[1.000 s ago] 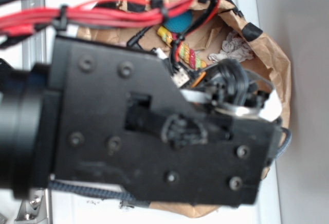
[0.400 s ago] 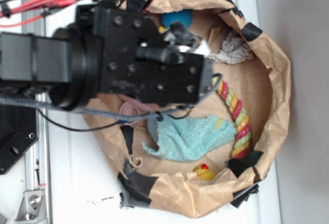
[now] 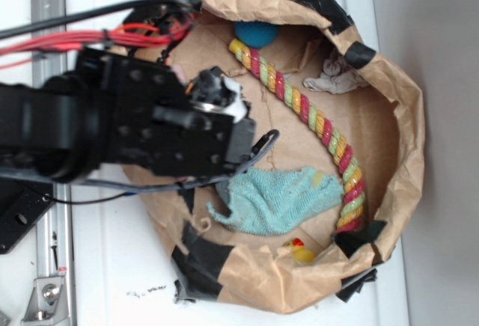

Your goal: Grab the pink bunny.

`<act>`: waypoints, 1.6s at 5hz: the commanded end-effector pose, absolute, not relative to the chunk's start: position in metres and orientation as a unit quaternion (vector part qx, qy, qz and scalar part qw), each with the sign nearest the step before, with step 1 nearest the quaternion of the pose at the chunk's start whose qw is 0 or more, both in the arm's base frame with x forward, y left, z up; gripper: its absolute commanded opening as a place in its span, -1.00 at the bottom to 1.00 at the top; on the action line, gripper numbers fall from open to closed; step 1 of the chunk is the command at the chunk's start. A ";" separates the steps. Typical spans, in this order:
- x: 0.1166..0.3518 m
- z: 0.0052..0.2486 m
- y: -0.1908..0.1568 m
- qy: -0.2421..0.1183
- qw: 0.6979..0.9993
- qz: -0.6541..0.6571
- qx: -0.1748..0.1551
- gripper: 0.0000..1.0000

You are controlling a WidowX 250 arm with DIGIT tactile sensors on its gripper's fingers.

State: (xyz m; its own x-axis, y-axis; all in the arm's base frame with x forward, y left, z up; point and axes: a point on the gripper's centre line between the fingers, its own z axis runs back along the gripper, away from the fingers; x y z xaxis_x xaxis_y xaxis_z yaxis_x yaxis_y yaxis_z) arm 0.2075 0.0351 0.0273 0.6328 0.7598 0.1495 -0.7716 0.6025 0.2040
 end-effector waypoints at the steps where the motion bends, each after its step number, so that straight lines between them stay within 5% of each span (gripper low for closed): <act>1: 0.202 0.005 0.035 -0.028 0.924 0.380 0.016 0.24; 2: 0.218 0.012 0.037 -0.054 0.927 0.370 0.027 -1.00; 4: 0.260 0.052 0.035 -0.143 0.933 0.330 0.018 -1.00; 5: 0.303 0.107 0.026 -0.208 0.925 0.316 -0.029 -1.00; 6: 0.320 0.148 0.020 -0.223 0.919 0.314 -0.080 -1.00; 7: 0.319 0.156 0.019 -0.225 0.921 0.308 -0.086 -1.00; 8: 0.307 0.153 0.024 -0.208 0.917 0.337 -0.048 1.00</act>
